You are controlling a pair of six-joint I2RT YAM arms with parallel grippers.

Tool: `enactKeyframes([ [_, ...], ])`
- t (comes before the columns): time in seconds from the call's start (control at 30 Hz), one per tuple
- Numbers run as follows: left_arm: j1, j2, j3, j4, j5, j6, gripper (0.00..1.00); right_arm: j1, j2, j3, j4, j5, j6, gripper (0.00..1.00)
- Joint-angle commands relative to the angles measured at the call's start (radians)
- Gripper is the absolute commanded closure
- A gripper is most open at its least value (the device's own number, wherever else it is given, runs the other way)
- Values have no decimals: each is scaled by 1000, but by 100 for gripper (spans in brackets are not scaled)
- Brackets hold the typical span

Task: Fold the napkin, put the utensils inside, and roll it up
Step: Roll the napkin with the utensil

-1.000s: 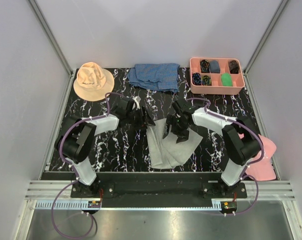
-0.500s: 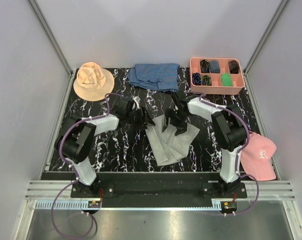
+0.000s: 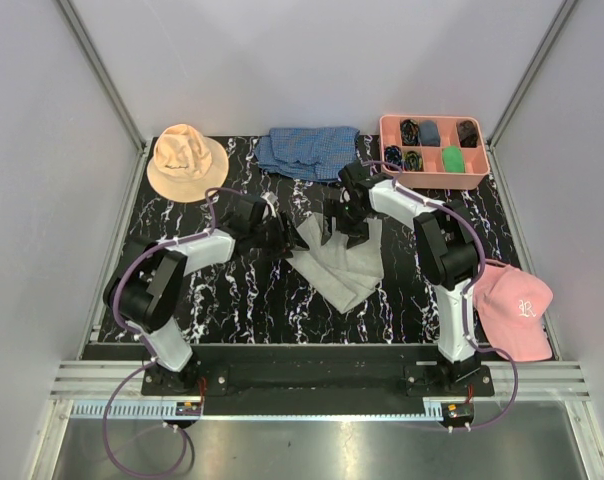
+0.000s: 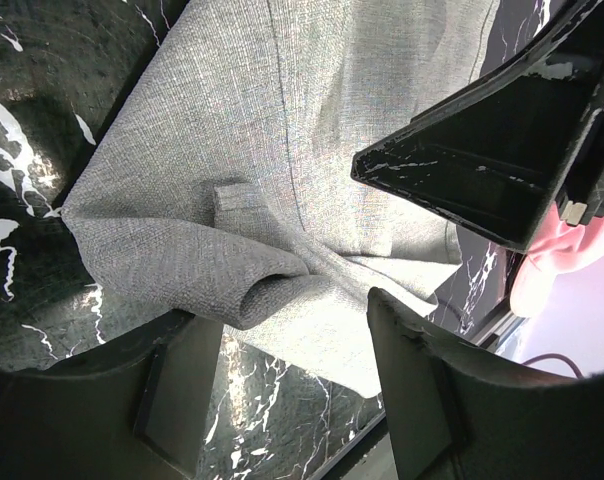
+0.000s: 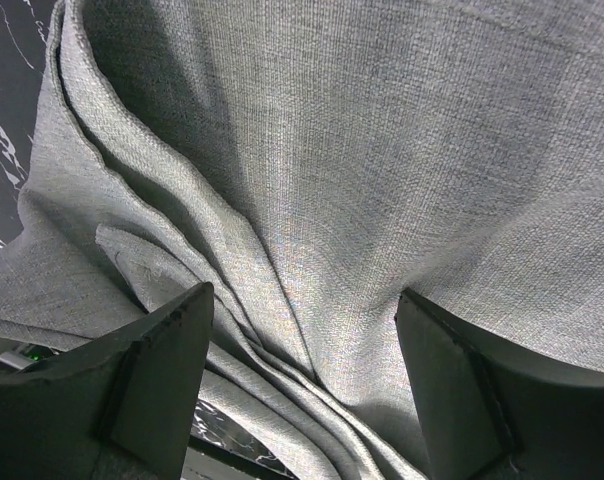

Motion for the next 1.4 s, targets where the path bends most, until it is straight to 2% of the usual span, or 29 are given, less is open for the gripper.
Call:
enactKeyframes([
  [0.0, 6, -37, 3, 21, -15, -11, 38, -8, 21, -2, 7, 66, -64, 18],
  [0.2, 22, -3, 23, 43, 5, -15, 38, -8, -116, -43, -2, 35, -31, 17],
  [0.37, 29, 29, 52, 61, 31, -18, 37, -8, -342, -158, -7, 10, 65, 16],
  [0.63, 32, 74, 84, 80, 71, -21, 37, -5, -635, -560, 33, -65, 335, 15],
  [0.8, 34, 89, 84, 78, 72, -20, 38, 1, -667, -704, 52, -62, 380, 16],
  [1.37, 37, 100, 78, 72, 68, -14, 38, 58, -578, -766, 177, -62, 453, 23],
])
